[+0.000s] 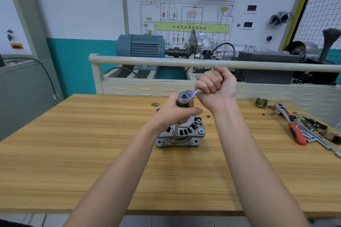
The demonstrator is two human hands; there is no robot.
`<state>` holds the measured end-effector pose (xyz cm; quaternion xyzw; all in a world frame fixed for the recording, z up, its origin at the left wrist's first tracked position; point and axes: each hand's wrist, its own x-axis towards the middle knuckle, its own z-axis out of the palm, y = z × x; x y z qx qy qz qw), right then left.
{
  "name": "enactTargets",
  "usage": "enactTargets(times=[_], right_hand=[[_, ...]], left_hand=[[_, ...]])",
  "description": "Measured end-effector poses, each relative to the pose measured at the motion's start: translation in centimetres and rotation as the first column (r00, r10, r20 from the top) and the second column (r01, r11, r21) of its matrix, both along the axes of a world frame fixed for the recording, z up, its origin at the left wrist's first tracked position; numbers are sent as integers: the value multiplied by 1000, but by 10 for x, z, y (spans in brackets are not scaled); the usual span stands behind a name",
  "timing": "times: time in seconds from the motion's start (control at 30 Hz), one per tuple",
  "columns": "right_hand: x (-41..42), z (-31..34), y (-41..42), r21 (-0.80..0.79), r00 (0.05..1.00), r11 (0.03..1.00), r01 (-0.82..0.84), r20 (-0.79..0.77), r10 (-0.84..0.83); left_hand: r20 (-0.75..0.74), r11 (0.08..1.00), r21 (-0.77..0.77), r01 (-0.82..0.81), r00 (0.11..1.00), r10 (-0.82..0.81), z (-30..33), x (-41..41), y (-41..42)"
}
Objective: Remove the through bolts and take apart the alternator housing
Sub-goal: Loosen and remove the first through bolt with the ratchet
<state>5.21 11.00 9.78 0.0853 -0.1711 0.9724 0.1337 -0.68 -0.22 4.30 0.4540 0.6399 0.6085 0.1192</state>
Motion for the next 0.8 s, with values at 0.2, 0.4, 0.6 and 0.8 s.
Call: enactTargets(times=[0.2, 0.4, 0.6, 0.8], right_hand=[[11, -13, -5, -133, 978, 973, 186, -70, -197], [32, -30, -25, -167, 903, 903, 395, -109, -415], [7, -3, 1, -47, 996, 995, 91, 5, -91], [4, -15, 6, -44, 997, 998, 47, -58, -50]], left_hand=[[17, 941, 157, -300, 953, 301, -8, 7, 19], [132, 840, 290, -459, 888, 440, -13, 15, 33], [-38, 998, 22, -62, 997, 63, -1, 0, 3], [60, 976, 123, -181, 983, 174, -5, 2, 13]])
